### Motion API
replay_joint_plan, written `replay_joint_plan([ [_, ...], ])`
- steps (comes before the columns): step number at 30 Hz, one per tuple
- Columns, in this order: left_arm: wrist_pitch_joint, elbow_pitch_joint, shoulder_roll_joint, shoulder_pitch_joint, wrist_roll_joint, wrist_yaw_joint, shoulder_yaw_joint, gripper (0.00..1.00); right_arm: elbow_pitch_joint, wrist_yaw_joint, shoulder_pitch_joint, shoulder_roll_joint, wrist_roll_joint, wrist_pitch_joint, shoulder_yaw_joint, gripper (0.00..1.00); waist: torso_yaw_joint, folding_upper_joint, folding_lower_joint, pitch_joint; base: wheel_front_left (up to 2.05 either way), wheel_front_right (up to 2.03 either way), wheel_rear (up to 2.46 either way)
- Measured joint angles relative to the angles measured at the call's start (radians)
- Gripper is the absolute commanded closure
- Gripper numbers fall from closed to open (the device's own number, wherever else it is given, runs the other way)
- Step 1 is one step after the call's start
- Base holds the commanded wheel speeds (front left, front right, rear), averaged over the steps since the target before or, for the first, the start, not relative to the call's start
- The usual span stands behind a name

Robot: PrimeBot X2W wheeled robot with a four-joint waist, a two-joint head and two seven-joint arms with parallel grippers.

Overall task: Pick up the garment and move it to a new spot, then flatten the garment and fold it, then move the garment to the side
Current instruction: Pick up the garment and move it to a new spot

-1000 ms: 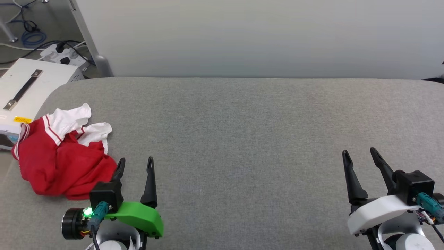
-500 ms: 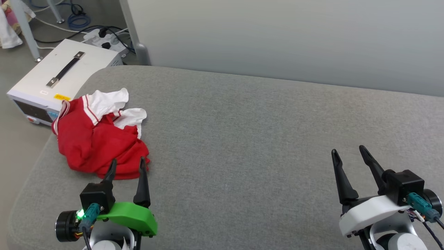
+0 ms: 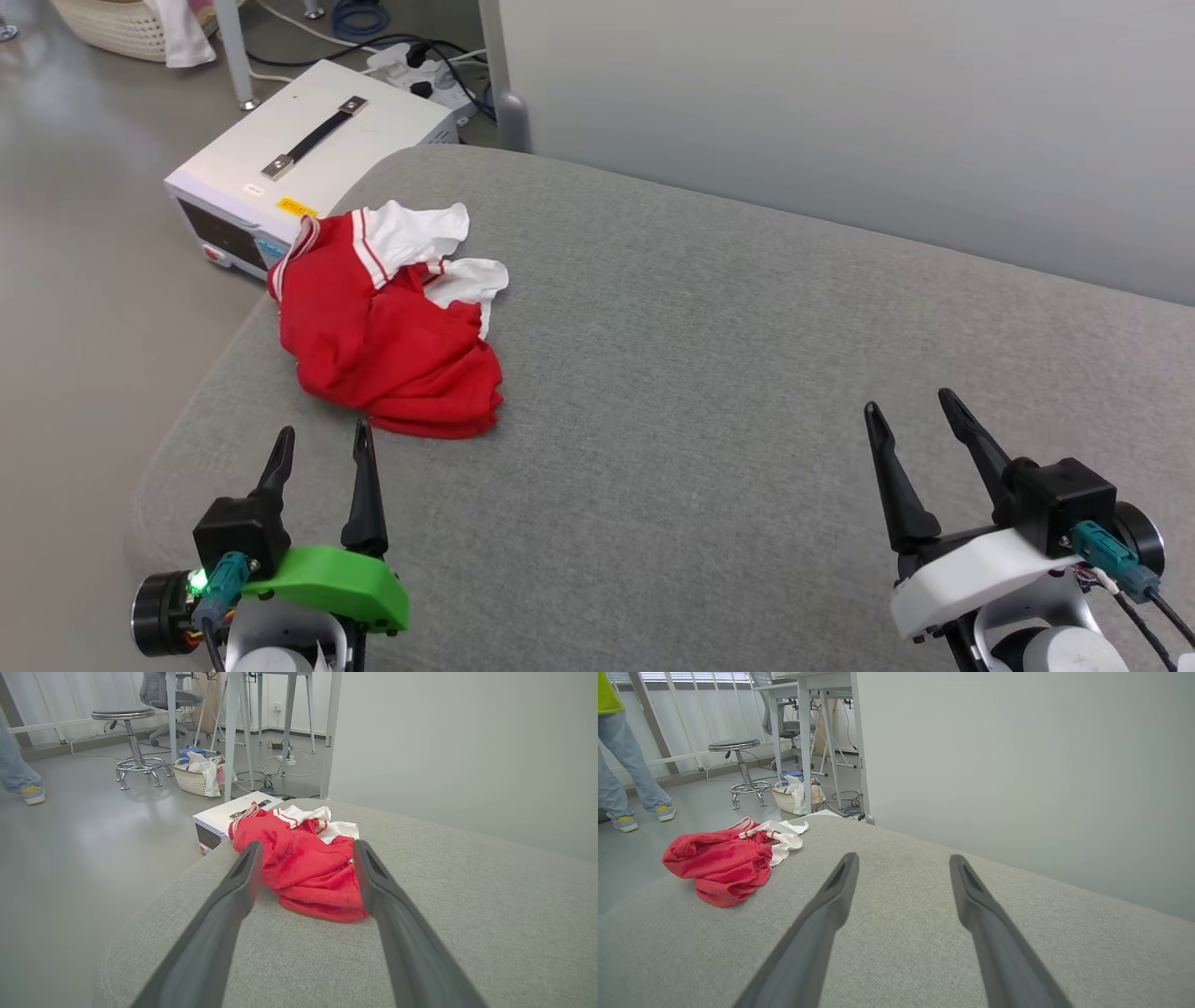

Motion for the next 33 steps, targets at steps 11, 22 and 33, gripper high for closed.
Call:
replay_joint_plan([
  [11,-0.022,0.014,0.000,-0.007,-0.004,-0.006,0.036,0.00,-0.012,0.000,-0.006,0.000,0.001,-0.009,0.023,0.00,0.093,0.0000,0.0000,0.010,0.00,0.00,0.00],
  [22,-0.047,0.035,0.000,-0.016,-0.011,-0.018,0.053,0.00,-0.019,0.000,-0.019,0.000,0.009,-0.018,0.035,0.00,0.154,0.0000,0.0000,0.020,0.00,0.00,0.00],
  [33,-0.070,0.105,0.001,-0.085,-0.021,-0.036,0.062,0.00,-0.047,0.000,-0.042,-0.019,0.005,-0.002,0.053,0.00,0.190,0.0000,0.0000,0.053,0.00,0.00,0.00],
])
